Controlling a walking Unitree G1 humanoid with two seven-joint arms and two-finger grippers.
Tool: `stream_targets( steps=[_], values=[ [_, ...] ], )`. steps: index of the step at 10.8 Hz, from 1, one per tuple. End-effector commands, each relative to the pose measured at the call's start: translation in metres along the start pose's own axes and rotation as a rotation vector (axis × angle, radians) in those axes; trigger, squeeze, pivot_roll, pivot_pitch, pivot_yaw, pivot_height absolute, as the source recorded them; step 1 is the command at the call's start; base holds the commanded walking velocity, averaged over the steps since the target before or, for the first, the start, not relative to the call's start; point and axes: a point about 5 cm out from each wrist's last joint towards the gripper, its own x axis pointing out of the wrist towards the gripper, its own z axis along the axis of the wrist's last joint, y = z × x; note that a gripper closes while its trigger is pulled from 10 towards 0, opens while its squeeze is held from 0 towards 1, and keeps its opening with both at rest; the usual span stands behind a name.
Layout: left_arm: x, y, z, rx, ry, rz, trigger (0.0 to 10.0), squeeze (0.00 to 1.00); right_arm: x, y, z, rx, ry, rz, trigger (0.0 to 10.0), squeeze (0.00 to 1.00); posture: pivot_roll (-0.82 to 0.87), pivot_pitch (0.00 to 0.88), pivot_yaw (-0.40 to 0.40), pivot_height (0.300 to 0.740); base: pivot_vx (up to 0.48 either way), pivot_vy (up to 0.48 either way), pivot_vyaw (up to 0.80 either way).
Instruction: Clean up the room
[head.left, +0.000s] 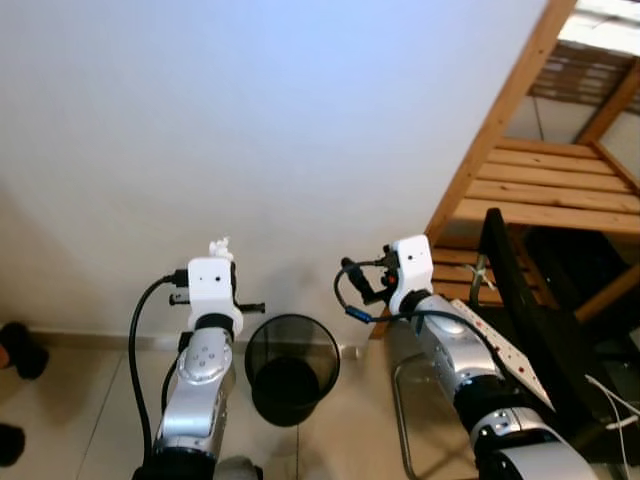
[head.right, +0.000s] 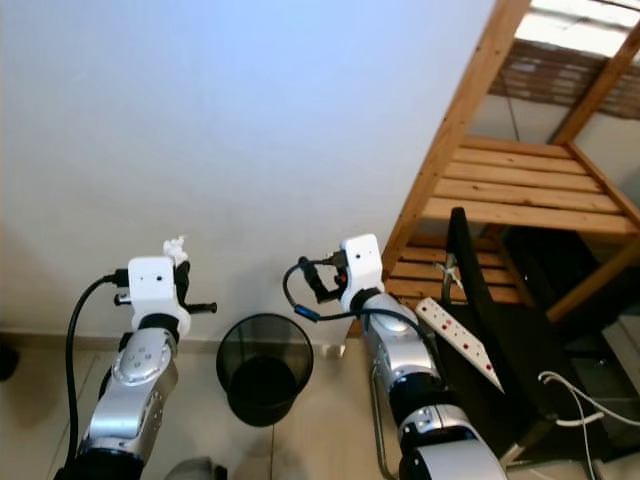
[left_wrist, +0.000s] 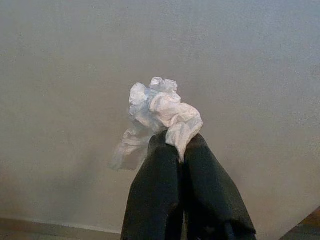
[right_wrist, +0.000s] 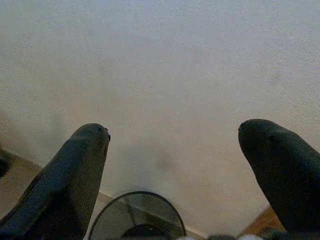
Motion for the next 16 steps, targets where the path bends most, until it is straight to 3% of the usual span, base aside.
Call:
stream_targets(
  steps=[1, 4, 5, 6, 10, 16],
  values=[
    [0.002, -0.004, 0.0, 0.002, 0.01, -0.011, 10.0, 0.0, 0.0, -0.007, 0.003, -0.002, -0.001, -0.027, 10.0, 0.29, 0.14, 0.0, -0.112, 0.74, 0.0, 0.0, 0.0],
    [0.006, 0.004, -0.01, 0.009, 0.038, -0.005, 10.0, 0.0, 0.0, -0.006, 0.004, -0.002, -0.01, -0.03, 10.0, 0.29, 0.13, 0.0, -0.115, 0.74, 0.0, 0.0, 0.0],
    [0.016, 0.021, -0.014, 0.071, 0.064, 0.04, 10.0, 0.0, -0.003, -0.007, 0.005, 0.0, -0.023, -0.026, 10.0, 0.28, 0.1, 0.016, -0.125, 0.74, 0.0, 0.0, 0.0],
    [0.017, 0.026, -0.015, 0.065, 0.071, 0.061, 10.0, 0.0, -0.005, -0.007, 0.006, -0.009, -0.03, -0.01, 10.0, 0.25, 0.09, 0.018, -0.129, 0.74, 0.0, 0.0, 0.0],
    [0.013, 0.008, -0.023, 0.056, 0.069, 0.008, 10.0, 0.0, -0.005, -0.011, 0.007, -0.024, -0.013, -0.043, 10.0, 0.18, 0.09, 0.004, -0.128, 0.74, 0.0, 0.0, 0.0],
    [0.014, 0.019, -0.029, 0.066, 0.083, 0.011, 10.0, 0.0, -0.003, -0.003, 0.004, -0.052, 0.007, -0.037, 10.0, 0.13, 0.1, 0.013, -0.138, 0.74, 0.0, 0.0, 0.0]
  ],
)
